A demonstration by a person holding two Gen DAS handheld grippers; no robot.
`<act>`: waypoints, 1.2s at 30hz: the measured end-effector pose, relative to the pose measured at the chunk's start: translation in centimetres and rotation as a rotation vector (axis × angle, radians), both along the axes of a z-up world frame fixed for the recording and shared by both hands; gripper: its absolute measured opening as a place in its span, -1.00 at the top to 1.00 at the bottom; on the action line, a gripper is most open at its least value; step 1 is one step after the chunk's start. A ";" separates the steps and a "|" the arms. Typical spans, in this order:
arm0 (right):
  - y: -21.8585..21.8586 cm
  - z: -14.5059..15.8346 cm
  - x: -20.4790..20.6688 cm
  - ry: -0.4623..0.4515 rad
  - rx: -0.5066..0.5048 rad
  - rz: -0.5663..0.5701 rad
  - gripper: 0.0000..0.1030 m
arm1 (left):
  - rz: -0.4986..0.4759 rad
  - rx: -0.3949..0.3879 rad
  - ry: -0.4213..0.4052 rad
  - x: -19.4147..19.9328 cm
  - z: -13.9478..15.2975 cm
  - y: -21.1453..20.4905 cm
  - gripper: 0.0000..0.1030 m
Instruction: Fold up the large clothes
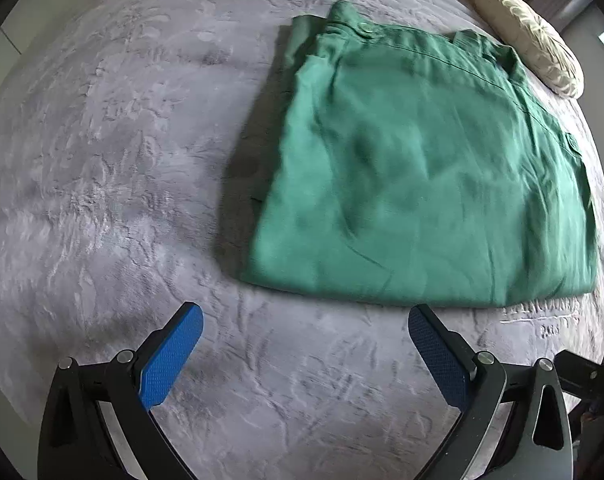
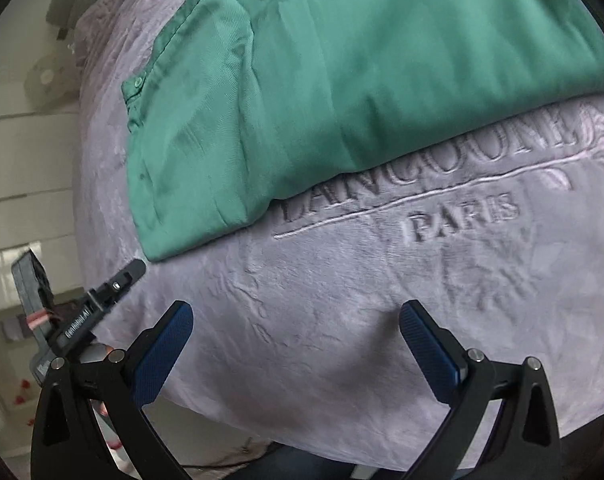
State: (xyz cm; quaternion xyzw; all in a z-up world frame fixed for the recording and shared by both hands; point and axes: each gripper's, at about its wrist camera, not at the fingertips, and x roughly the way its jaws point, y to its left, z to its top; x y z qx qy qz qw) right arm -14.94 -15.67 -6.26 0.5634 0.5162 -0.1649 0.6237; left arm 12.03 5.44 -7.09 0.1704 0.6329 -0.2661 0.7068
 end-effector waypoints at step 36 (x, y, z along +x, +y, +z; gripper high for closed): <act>0.2 -0.9 9.7 -0.663 0.211 -0.161 0.73 | -0.027 -0.543 0.522 12.1 -5.4 -4.3 -1.00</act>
